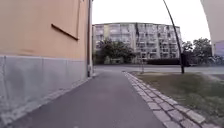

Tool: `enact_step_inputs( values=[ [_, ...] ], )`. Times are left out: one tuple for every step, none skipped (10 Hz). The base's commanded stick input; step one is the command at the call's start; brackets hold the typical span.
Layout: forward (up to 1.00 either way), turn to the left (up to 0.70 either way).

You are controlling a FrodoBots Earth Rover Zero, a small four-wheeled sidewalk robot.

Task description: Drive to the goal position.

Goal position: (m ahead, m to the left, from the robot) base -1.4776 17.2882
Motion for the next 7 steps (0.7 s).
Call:
enact_step_inputs(
  values=[
    [0.45,0.0],
    [0.45,0.0],
    [0.45,0.0],
    [0.45,0.0],
    [0.45,0.0],
    [0.45,0.0],
    [0.45,0.0]
  ],
)
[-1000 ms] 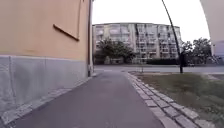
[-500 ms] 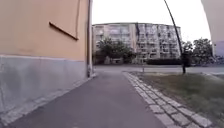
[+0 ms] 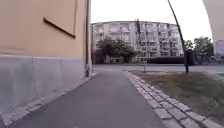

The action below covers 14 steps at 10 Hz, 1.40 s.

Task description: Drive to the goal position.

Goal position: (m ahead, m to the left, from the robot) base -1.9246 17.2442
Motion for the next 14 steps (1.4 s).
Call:
enact_step_inputs(
  values=[
    [0.45,0.0],
    [0.45,0.0],
    [0.45,0.0],
    [0.45,0.0],
    [0.45,0.0],
    [0.45,0.0],
    [0.45,0.0],
    [0.45,0.0],
    [0.45,0.0],
    [0.45,0.0],
    [0.45,0.0],
    [0.45,0.0],
    [0.45,0.0],
    [0.45,0.0]
  ],
)
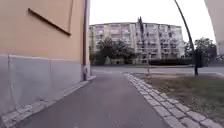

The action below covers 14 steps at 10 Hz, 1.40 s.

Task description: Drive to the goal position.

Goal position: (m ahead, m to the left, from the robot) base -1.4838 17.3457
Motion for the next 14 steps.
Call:
enact_step_inputs(
  values=[
    [0.45,0.0],
    [0.45,0.0],
    [0.45,0.0],
    [0.45,0.0],
    [0.45,0.0],
    [0.45,0.0],
    [0.45,0.0],
    [0.45,0.0],
    [0.45,0.0],
    [0.45,0.0],
    [0.45,0.0],
    [0.45,0.0],
    [0.45,0.0],
    [0.45,0.0]
  ],
)
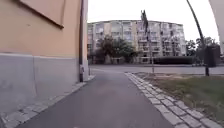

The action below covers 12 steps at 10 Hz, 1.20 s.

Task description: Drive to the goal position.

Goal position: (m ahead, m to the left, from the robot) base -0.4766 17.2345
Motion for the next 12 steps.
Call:
enact_step_inputs(
  values=[
    [0.45,0.0],
    [0.45,0.0],
    [0.45,0.0],
    [0.45,0.0],
    [0.45,0.0],
    [0.45,0.0],
    [0.45,0.0],
    [0.45,0.0],
    [0.45,0.0],
    [0.45,0.0],
    [0.45,0.0],
    [0.45,0.0]
  ],
)
